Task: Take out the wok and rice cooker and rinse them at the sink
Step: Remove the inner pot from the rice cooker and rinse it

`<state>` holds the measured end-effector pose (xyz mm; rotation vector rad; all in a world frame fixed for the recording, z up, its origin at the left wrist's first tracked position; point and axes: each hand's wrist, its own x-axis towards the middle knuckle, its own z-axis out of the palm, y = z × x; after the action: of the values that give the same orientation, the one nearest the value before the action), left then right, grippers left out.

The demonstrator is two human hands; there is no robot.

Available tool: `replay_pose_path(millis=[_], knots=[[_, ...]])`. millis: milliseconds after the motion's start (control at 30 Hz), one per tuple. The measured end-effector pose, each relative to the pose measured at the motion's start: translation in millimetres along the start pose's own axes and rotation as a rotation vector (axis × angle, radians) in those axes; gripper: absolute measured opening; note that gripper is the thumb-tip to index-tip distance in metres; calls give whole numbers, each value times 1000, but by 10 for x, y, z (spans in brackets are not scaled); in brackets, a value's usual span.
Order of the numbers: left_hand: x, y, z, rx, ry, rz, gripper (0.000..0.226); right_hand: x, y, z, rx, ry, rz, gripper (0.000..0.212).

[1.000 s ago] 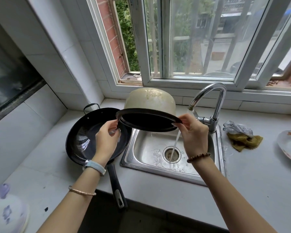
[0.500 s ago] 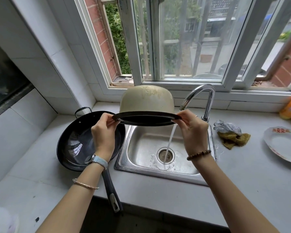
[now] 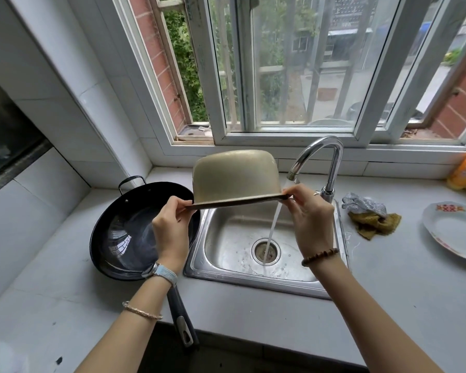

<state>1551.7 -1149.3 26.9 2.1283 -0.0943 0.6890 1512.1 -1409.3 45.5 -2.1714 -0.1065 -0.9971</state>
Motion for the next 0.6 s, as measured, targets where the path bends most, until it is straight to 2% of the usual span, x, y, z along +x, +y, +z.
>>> replay_pose_path(millis=[133,300,600], knots=[[5,-17,-14,55,-12,-1,20,23,45,23,44,-34,60,10],[39,25,-54,-5,27,1,13,21,63,95,100,-48,137,12],[444,21,-61,144,-124,-6,19,-108,282,342,313,-262,706,16]])
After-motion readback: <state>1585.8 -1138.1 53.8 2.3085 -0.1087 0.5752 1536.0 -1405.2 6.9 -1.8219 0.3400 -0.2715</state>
